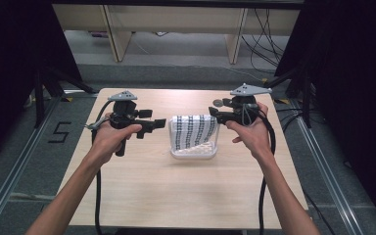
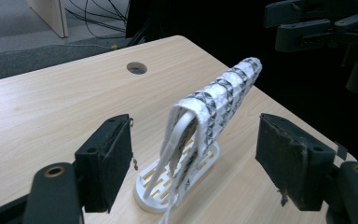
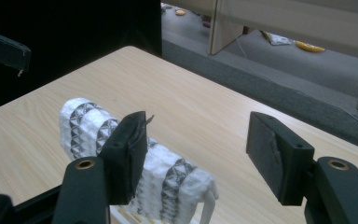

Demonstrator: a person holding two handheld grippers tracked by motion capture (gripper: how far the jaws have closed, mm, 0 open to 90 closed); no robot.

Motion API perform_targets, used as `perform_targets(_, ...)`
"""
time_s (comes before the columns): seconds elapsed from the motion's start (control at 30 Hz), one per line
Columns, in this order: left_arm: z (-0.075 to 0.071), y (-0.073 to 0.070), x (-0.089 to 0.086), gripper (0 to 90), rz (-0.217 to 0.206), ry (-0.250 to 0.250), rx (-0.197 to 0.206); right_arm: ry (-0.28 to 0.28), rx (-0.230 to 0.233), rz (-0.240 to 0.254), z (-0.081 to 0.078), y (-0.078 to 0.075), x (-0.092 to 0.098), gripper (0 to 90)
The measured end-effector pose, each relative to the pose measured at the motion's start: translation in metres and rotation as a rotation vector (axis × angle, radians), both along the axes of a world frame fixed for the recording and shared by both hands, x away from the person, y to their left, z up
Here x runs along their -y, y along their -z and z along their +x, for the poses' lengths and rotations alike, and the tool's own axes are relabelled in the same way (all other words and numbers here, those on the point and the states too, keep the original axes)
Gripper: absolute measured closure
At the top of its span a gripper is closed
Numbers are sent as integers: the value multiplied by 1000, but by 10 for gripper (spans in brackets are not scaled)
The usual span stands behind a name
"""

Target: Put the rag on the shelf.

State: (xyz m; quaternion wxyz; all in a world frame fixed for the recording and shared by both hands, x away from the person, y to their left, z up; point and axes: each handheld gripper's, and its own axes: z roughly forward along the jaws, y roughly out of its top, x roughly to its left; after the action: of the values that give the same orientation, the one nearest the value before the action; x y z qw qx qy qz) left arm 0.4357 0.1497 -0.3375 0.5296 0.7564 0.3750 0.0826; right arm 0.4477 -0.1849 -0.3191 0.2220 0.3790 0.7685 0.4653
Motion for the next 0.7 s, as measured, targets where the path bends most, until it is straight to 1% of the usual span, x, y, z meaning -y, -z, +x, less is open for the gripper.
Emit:
perform_targets(0.07, -4, 1, 0, 259, -5, 15, 12, -5, -4, 8, -3, 0, 1, 378)
perform_targets(0.1, -6, 1, 0, 259, 0, 14, 17, -5, -2, 7, -4, 1, 3, 360)
perform_targets(0.17, -10, 2, 1, 256, 3, 23, 25, 3, -17, 18, -8, 1, 2, 335)
perform_targets(0.23, -16, 5, 1, 249, 9, 19, 35, -5, -17, 26, -12, 1, 3, 307)
perform_targets(0.27, -18, 5, 0, 249, 17, 21, 28, 8, -14, 31, -16, 1, 5, 292)
perform_targets(0.3, -23, 7, -1, 246, 10, 25, 34, 2, -13, 48, -20, 3, 5, 270)
perform_targets(0.33, -23, 7, -1, 245, 10, 25, 34, 2, -13, 48, -20, 3, 5, 270)
perform_targets(0.37, -26, 10, -1, 245, -3, 31, 37, 6, -25, 47, -23, 3, 6, 263)
perform_targets(0.4, -29, 11, -1, 239, -5, 40, 28, -3, -14, 48, -25, 4, 7, 259)
perform_targets(0.43, -31, 13, -2, 236, -13, 47, 25, -9, -29, 60, -29, 5, 7, 248)
perform_targets(0.47, -33, 14, -2, 236, -13, 46, 24, -9, -29, 60, -29, 5, 7, 248)
perform_targets(0.5, -36, 15, -3, 235, -9, 46, 27, 2, -40, 56, -32, 6, 7, 238)
perform_targets(0.53, -37, 16, -4, 234, -13, 46, 34, -9, -28, 48, -33, 7, 8, 239)
perform_targets(0.57, -40, 17, -5, 234, -12, 44, 31, -10, -21, 44, -34, 8, 9, 239)
perform_targets(0.6, -41, 18, -6, 233, -7, 49, 34, -8, -19, 56, -35, 9, 9, 239)
perform_targets(0.63, -42, 18, -6, 233, -9, 51, 33, -8, -30, 60, -37, 9, 9, 239)
perform_targets(0.67, -44, 19, -7, 233, -8, 54, 37, -5, -15, 48, -38, 10, 11, 239)
perform_targets(0.7, -45, 19, -7, 233, -5, 51, 38, 0, -10, 60, -39, 11, 10, 238)
